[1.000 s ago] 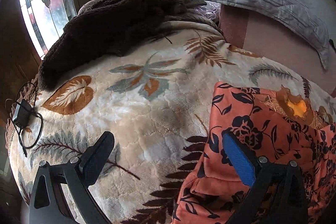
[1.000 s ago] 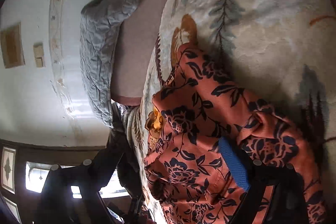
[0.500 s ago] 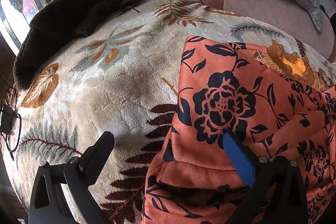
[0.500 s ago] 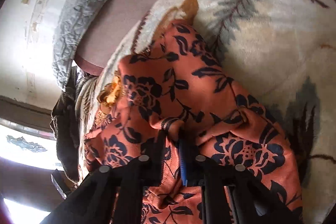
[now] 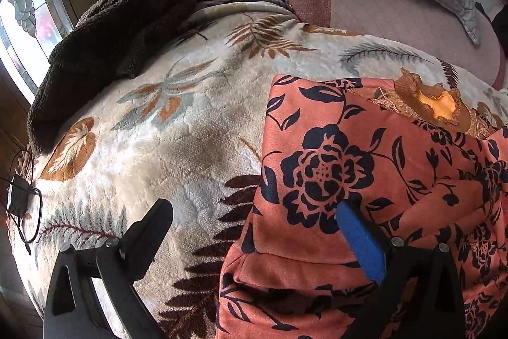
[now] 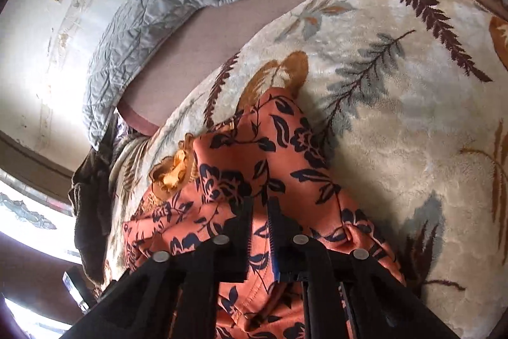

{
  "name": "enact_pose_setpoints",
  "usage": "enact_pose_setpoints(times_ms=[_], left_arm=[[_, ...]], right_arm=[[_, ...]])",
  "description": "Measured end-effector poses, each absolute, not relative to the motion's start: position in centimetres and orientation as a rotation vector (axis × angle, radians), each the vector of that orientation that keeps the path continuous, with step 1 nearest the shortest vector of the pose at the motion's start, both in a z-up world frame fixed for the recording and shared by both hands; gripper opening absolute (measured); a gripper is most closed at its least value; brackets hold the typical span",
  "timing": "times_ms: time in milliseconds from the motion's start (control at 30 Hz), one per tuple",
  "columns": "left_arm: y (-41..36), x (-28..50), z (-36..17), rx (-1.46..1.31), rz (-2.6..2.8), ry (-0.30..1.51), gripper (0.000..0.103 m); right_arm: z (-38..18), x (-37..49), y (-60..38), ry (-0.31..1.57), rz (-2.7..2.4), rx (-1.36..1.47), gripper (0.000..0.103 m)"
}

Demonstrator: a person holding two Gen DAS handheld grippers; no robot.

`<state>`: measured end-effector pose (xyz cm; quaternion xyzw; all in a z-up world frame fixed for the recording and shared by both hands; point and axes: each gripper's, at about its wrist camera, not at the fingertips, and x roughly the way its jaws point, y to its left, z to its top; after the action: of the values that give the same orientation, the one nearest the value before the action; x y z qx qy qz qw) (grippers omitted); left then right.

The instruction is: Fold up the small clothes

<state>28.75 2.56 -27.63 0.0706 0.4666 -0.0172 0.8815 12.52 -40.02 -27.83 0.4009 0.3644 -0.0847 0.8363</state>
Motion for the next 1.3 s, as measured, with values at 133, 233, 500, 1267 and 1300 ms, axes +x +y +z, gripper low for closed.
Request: enact_pose_setpoints(times_ms=[133,233,500,1267,1300], left_arm=[[2.4,28.5,-27.6,0.157,-0.037,0.966,0.102],[2.1,27.9,-27.2,0.185,-0.041,0.939,0.102],[2.5,27.6,-26.8,0.214,-0.028,0.911,0.102],[0.8,27.1,-27.3,0.244,-0.076,0.91,0.102],[0.7,27.1,-27.6,0.255,-0.072,0.92,0.102]], right_arm=[[-28.3,12.4,-39.3,0.75,-0.183,0.841,0.083],[-29.1,13.6,-38.7,0.776,-0.162,0.81,0.079],[-25.8,14.1,-34.9,0.715,-0.171,0.582,0.006],[-23.9,14.1,-40.4,0.543,-0.278,0.626,0.093],[-24.1,14.6,-39.3,0.588,-0.241,0.613,0.089]])
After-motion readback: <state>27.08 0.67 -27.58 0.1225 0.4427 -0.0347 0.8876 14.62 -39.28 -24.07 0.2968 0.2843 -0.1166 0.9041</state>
